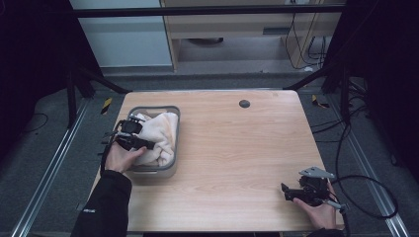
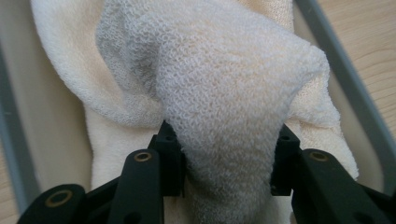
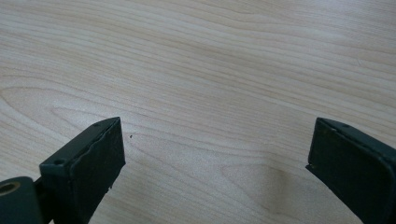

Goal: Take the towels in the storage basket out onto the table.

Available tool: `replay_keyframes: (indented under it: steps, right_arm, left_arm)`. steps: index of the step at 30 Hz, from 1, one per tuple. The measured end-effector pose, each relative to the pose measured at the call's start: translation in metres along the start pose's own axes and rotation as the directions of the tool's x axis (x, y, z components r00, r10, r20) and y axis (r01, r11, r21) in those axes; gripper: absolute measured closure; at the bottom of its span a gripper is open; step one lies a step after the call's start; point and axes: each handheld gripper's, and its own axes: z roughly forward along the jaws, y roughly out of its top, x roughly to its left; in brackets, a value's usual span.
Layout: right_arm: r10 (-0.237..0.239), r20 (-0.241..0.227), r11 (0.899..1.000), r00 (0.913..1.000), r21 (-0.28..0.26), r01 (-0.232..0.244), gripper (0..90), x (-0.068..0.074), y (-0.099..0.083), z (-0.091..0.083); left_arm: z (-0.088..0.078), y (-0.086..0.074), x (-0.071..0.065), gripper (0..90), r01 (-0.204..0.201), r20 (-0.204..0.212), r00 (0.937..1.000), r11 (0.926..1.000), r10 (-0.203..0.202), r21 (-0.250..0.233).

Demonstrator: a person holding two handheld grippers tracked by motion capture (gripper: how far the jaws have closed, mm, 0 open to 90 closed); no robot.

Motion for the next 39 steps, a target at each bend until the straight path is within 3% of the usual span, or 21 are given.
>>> replay_keyframes:
  steps: [6, 13, 19, 25, 32, 39]
  right_arm:
    - [0.0, 0.001, 1.0, 1.0, 0.0, 0.0, 3.9, 0.0, 0.0, 0.0]
    - [-0.001, 0.002, 1.0, 1.0, -0.001, 0.001, 3.9, 0.0, 0.0, 0.0]
    - [0.0, 0.002, 1.0, 1.0, -0.001, 0.0, 3.9, 0.0, 0.0, 0.0]
    - [0.0, 0.002, 1.0, 1.0, 0.001, 0.0, 3.9, 0.0, 0.0, 0.0]
    - [0.001, -0.001, 1.0, 1.0, 0.002, -0.001, 3.9, 0.0, 0.0, 0.0]
    - [0.001, -0.002, 1.0, 1.0, 0.003, -0.001, 3.9, 0.0, 0.0, 0.0]
  left_arm:
    - [-0.028, 0.004, 0.0, 58.2, 0.0, -0.009, 1.0, 0.9981, 0.0, -0.062]
    - [-0.048, 0.006, 0.001, 58.2, -0.004, -0.006, 1.0, 0.9948, 0.003, -0.102]
    - [-0.074, 0.01, 0.0, 58.2, -0.01, -0.016, 0.9998, 0.988, 0.008, -0.154]
    - [-0.089, 0.012, -0.003, 58.2, -0.009, -0.009, 0.9999, 0.9804, 0.008, -0.197]
    - [-0.107, 0.018, -0.003, 58.2, -0.012, -0.007, 0.9999, 0.9745, 0.011, -0.224]
    - [-0.118, 0.022, -0.002, 58.2, -0.019, 0.003, 0.9998, 0.9771, 0.021, -0.212]
